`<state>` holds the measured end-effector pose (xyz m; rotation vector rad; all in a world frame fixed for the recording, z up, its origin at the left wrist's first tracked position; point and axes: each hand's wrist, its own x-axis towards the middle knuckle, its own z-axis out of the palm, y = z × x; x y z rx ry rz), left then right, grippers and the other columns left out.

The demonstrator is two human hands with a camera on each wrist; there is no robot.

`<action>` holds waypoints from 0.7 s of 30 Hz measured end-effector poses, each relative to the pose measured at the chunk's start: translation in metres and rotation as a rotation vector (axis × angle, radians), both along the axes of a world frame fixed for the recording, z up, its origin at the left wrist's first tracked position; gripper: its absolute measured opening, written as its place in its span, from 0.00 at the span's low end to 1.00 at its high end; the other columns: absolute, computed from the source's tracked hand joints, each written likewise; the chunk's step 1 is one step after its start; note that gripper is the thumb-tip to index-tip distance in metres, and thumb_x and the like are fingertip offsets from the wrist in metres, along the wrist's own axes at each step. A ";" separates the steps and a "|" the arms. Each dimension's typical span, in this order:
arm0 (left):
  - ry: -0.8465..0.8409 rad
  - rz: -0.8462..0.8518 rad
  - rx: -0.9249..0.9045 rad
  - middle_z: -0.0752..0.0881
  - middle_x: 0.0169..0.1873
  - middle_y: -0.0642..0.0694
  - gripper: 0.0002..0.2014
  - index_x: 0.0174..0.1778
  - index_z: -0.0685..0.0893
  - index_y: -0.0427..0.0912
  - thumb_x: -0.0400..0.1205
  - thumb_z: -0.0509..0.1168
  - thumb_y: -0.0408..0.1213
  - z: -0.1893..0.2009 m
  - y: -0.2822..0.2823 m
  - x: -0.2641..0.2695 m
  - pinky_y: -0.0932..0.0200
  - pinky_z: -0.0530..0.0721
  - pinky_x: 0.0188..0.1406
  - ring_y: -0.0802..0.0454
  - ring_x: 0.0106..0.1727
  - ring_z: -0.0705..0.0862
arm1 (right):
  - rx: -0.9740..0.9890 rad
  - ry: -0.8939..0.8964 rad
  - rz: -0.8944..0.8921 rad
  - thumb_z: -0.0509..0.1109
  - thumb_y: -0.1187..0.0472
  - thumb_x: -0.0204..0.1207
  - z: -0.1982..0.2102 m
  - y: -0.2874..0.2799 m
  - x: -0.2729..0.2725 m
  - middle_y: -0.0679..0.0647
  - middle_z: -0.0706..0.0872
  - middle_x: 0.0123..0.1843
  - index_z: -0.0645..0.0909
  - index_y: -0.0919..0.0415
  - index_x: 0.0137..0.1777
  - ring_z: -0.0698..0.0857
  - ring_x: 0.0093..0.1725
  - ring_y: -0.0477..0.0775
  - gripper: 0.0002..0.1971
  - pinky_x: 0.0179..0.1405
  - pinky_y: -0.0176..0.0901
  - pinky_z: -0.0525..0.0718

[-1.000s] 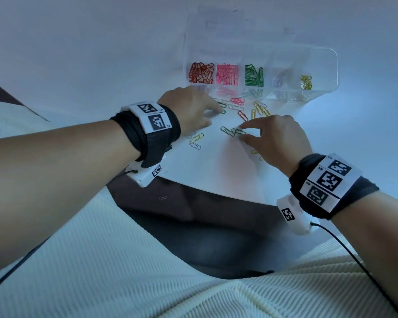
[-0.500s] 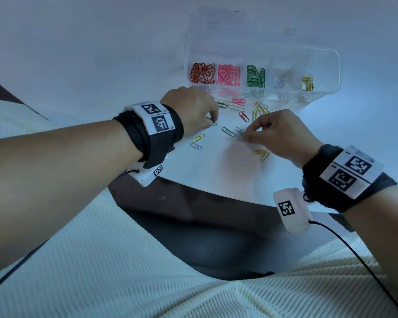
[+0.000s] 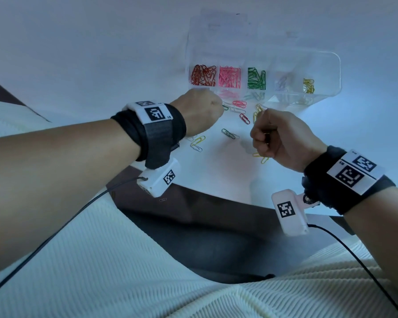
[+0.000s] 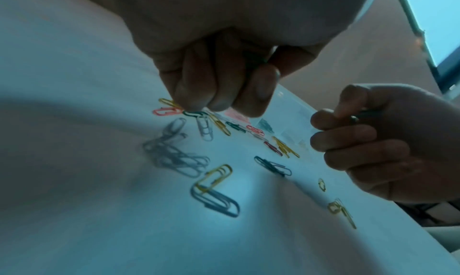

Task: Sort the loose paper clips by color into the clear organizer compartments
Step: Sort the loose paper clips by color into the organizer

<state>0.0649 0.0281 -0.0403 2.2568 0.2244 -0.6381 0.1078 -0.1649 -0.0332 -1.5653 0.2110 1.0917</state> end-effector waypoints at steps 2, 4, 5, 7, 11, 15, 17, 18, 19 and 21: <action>0.054 0.114 -0.259 0.62 0.15 0.56 0.19 0.24 0.60 0.42 0.77 0.51 0.18 -0.004 0.001 -0.001 0.64 0.58 0.18 0.59 0.17 0.61 | 0.002 -0.071 0.014 0.58 0.75 0.74 0.000 0.002 -0.003 0.57 0.70 0.26 0.63 0.57 0.27 0.68 0.23 0.53 0.18 0.22 0.39 0.58; 0.056 0.157 -0.298 0.60 0.13 0.58 0.18 0.25 0.59 0.44 0.75 0.49 0.19 -0.004 0.000 -0.003 0.66 0.58 0.21 0.60 0.15 0.60 | -0.025 -0.154 0.051 0.60 0.76 0.74 0.000 0.006 -0.006 0.56 0.70 0.27 0.63 0.57 0.29 0.66 0.25 0.53 0.18 0.25 0.42 0.59; 0.060 0.155 -0.303 0.60 0.14 0.59 0.17 0.26 0.59 0.44 0.74 0.49 0.18 -0.003 -0.002 -0.003 0.66 0.58 0.21 0.60 0.16 0.60 | -0.071 -0.234 0.100 0.62 0.75 0.74 -0.001 0.008 -0.008 0.55 0.69 0.27 0.64 0.56 0.31 0.65 0.25 0.52 0.16 0.26 0.42 0.59; 0.056 0.140 -0.299 0.60 0.18 0.57 0.17 0.27 0.58 0.45 0.70 0.48 0.17 0.000 -0.004 -0.002 0.65 0.60 0.26 0.57 0.21 0.59 | -0.235 -0.518 0.301 0.68 0.69 0.74 -0.006 0.011 -0.011 0.49 0.68 0.25 0.72 0.55 0.36 0.65 0.24 0.48 0.11 0.25 0.41 0.65; 0.031 0.030 -0.103 0.59 0.24 0.49 0.16 0.24 0.58 0.45 0.68 0.51 0.19 0.001 -0.002 -0.003 0.64 0.65 0.40 0.52 0.28 0.57 | -0.503 -0.802 0.727 0.70 0.52 0.77 -0.015 0.008 -0.020 0.43 0.68 0.25 0.82 0.39 0.66 0.71 0.30 0.47 0.17 0.34 0.43 0.70; -0.064 -0.006 0.112 0.67 0.26 0.53 0.10 0.29 0.69 0.48 0.71 0.61 0.31 0.001 0.000 -0.004 0.61 0.66 0.30 0.50 0.31 0.67 | -0.570 -0.899 0.654 0.72 0.49 0.76 -0.020 0.001 -0.015 0.41 0.68 0.26 0.87 0.42 0.57 0.74 0.35 0.53 0.11 0.37 0.43 0.71; -0.082 -0.061 0.215 0.72 0.32 0.56 0.08 0.46 0.79 0.54 0.75 0.62 0.36 0.002 0.002 -0.006 0.58 0.69 0.38 0.49 0.37 0.73 | -0.587 -0.890 0.612 0.74 0.48 0.75 -0.021 0.000 -0.012 0.42 0.72 0.27 0.89 0.47 0.47 0.78 0.34 0.54 0.06 0.35 0.44 0.74; -0.084 -0.095 0.258 0.75 0.35 0.55 0.14 0.56 0.80 0.57 0.78 0.62 0.37 0.001 0.004 -0.007 0.58 0.69 0.40 0.47 0.40 0.75 | -0.596 -0.876 0.603 0.75 0.48 0.74 -0.021 -0.001 -0.010 0.43 0.73 0.26 0.88 0.48 0.44 0.78 0.32 0.54 0.06 0.34 0.44 0.74; -0.082 -0.121 0.296 0.79 0.40 0.52 0.18 0.64 0.78 0.59 0.80 0.60 0.37 0.002 0.005 -0.008 0.58 0.70 0.42 0.45 0.44 0.77 | -0.604 -0.857 0.609 0.76 0.49 0.73 -0.021 -0.001 -0.008 0.44 0.73 0.26 0.88 0.49 0.42 0.78 0.31 0.53 0.05 0.32 0.42 0.72; -0.097 -0.141 0.362 0.83 0.54 0.48 0.22 0.71 0.76 0.62 0.82 0.59 0.37 0.002 0.006 -0.008 0.57 0.72 0.45 0.41 0.53 0.81 | -0.609 -0.814 0.643 0.77 0.52 0.72 -0.018 -0.002 -0.003 0.44 0.74 0.25 0.88 0.51 0.40 0.77 0.27 0.49 0.04 0.25 0.36 0.71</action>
